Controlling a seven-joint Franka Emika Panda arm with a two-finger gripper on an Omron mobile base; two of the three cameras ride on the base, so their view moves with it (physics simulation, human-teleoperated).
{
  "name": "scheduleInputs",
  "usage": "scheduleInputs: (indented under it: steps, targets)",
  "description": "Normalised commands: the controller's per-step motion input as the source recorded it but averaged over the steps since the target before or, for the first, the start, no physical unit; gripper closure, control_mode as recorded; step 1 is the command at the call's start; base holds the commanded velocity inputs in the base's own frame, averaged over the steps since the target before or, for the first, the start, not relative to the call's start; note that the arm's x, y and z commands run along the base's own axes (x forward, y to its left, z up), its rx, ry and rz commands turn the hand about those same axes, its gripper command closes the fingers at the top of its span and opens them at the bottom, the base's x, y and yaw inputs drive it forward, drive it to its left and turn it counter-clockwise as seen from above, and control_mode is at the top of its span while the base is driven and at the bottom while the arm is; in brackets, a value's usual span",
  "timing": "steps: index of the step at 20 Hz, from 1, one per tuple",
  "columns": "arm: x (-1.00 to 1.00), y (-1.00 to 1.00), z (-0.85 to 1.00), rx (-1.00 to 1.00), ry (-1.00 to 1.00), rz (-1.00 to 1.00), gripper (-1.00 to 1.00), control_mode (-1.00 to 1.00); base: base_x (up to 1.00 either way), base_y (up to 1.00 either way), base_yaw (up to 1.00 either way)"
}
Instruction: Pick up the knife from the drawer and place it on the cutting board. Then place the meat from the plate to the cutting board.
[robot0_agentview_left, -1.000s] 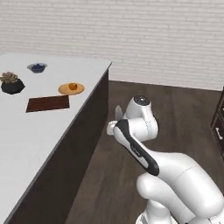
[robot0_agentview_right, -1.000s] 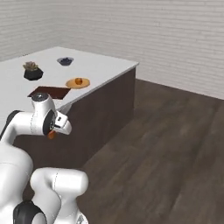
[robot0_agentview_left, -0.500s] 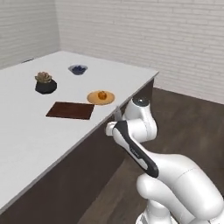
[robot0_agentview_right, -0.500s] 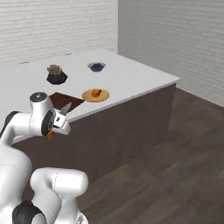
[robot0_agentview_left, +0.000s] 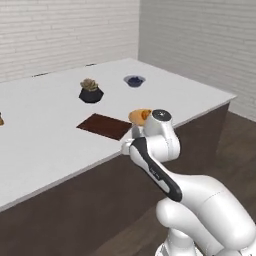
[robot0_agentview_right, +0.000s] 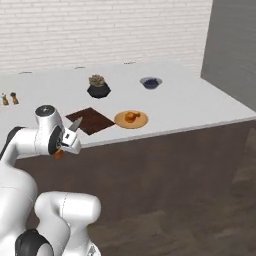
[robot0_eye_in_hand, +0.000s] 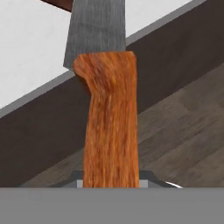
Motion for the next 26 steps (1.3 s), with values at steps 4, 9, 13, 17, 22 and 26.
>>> scheduleInputs:
  steps: [4, 9, 13, 17, 22, 26]
  targets:
    - [0.0, 0.0, 0.0, 0.0, 0.0, 0.0, 1.0, 1.0, 0.33, -0.59, 0.55]
    - [0.0, 0.0, 0.0, 0.0, 0.0, 0.0, 1.0, 1.0, 0.5, -0.54, 0.36]
    - [0.0, 0.0, 0.0, 0.0, 0.0, 0.0, 1.0, 1.0, 0.31, -0.24, 0.34]
    - [0.0, 0.0, 0.0, 0.0, 0.0, 0.0, 1.0, 1.0, 0.62, -0.01, 0.33]
    - [0.0, 0.0, 0.0, 0.0, 0.0, 0.0, 1.0, 1.0, 0.76, -0.18, 0.25]
    - [0.0, 0.0, 0.0, 0.0, 0.0, 0.0, 1.0, 1.0, 0.43, -0.25, 0.09]
